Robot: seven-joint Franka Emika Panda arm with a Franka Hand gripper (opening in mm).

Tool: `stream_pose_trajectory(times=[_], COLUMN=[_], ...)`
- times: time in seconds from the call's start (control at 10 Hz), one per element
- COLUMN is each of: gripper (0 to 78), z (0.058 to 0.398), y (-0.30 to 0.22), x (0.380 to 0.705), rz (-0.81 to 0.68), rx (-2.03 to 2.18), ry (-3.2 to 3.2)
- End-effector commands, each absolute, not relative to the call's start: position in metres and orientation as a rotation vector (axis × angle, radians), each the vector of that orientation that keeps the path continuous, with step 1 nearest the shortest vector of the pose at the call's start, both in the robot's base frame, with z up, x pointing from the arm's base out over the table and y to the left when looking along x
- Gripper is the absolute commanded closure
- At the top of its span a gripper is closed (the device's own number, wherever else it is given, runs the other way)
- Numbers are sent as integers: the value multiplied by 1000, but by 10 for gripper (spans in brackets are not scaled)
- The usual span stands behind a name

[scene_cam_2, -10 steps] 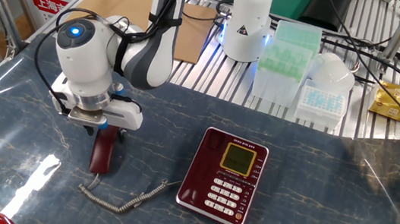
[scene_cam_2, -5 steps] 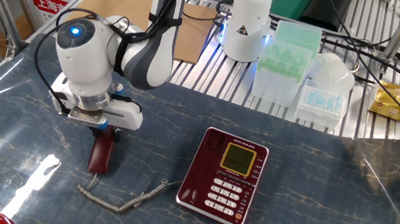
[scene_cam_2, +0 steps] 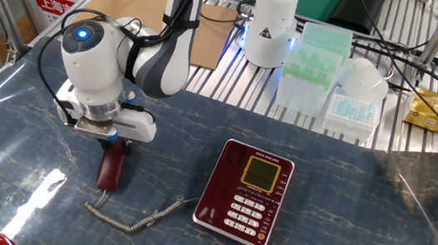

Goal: Place the handset of the telephone on the corresponding phone cradle

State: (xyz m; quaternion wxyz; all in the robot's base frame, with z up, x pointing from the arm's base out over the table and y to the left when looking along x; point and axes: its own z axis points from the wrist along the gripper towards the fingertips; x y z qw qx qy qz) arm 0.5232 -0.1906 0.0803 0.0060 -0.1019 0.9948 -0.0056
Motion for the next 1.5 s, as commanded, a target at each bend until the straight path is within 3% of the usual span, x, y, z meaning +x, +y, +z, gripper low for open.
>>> stream_pose_trajectory(times=[0.1,0.7,1.5], gripper=[762,762,762], z=[109,139,143], y=[-170,-147,-146], x=[518,520,524], rz=[-44,-48,-100], rx=[-144,-20,143], ry=[3147,3171,3153])
